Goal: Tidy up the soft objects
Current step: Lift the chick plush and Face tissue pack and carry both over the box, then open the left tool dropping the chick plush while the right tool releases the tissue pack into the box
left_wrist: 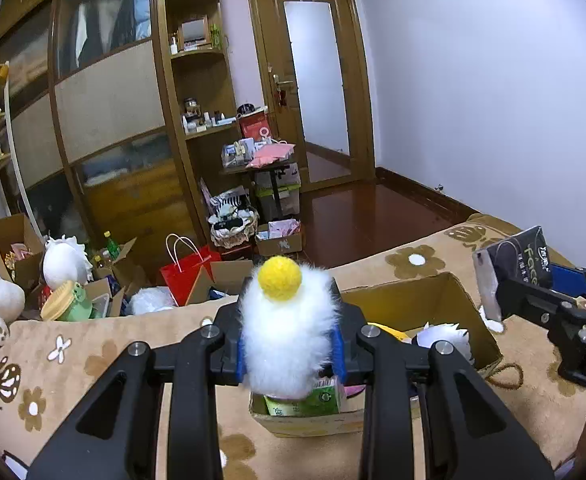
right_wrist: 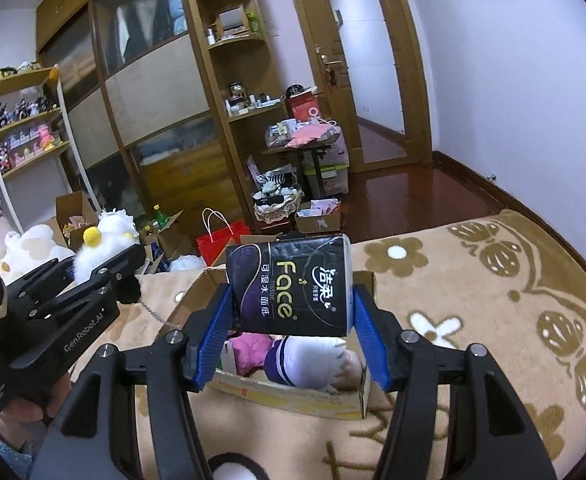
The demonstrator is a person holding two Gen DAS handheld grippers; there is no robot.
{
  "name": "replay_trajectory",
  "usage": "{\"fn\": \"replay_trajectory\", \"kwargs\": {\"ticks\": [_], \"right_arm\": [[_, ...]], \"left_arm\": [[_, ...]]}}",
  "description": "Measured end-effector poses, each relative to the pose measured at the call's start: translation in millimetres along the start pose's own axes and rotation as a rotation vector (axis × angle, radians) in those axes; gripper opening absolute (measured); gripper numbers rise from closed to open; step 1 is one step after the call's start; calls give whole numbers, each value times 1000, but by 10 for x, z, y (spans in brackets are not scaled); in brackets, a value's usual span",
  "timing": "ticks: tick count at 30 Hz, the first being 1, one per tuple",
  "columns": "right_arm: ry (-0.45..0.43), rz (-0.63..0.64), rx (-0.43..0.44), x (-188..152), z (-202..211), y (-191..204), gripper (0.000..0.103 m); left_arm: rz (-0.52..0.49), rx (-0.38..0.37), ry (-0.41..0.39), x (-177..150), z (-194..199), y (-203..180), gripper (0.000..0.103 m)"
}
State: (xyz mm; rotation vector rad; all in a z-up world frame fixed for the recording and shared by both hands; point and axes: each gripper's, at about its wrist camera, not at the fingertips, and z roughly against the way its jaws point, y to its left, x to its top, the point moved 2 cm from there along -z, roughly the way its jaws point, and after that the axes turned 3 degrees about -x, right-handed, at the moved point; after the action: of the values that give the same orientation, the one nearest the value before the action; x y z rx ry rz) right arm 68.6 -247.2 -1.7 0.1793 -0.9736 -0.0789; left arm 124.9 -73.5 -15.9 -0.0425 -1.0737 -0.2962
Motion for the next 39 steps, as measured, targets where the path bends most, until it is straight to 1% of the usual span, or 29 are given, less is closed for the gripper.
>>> {"fn": "replay_trajectory", "kwargs": {"ticks": [6, 11, 19, 23, 28, 29, 31, 33, 35, 37, 39], "right_arm": [[39, 34, 7, -69, -207, 11, 63], [88, 26, 13, -155, -371, -31, 63], [144, 51, 16, -275, -610, -32, 63], [168, 53, 22, -333, -686, -26, 64], [179, 63, 14, -374, -729, -11, 65], [181, 64, 14, -378, -737, -6, 65], [188, 60, 21, -390, -743, -2, 65], [191, 58, 20, -399, -748, 2, 65], [195, 59, 20, -409, -749, 3, 66], [197, 59, 15, -415, -744, 2, 66], [189, 57, 4, -409, -725, -7, 75]], "left_arm": [[69, -17, 54, -71, -223, 123, 30], [87, -38, 102, -176, -388, 147, 30], [99, -115, 208, -329, -643, 101, 31], [106, -128, 259, -416, -744, 83, 33], [116, -131, 299, -479, -811, 113, 34], [117, -129, 305, -486, -821, 120, 35], [117, -127, 308, -487, -813, 127, 40], [121, -122, 301, -485, -803, 135, 58], [119, -120, 294, -476, -787, 141, 60], [116, -113, 305, -486, -791, 146, 61], [113, -93, 319, -495, -791, 162, 65]]}}
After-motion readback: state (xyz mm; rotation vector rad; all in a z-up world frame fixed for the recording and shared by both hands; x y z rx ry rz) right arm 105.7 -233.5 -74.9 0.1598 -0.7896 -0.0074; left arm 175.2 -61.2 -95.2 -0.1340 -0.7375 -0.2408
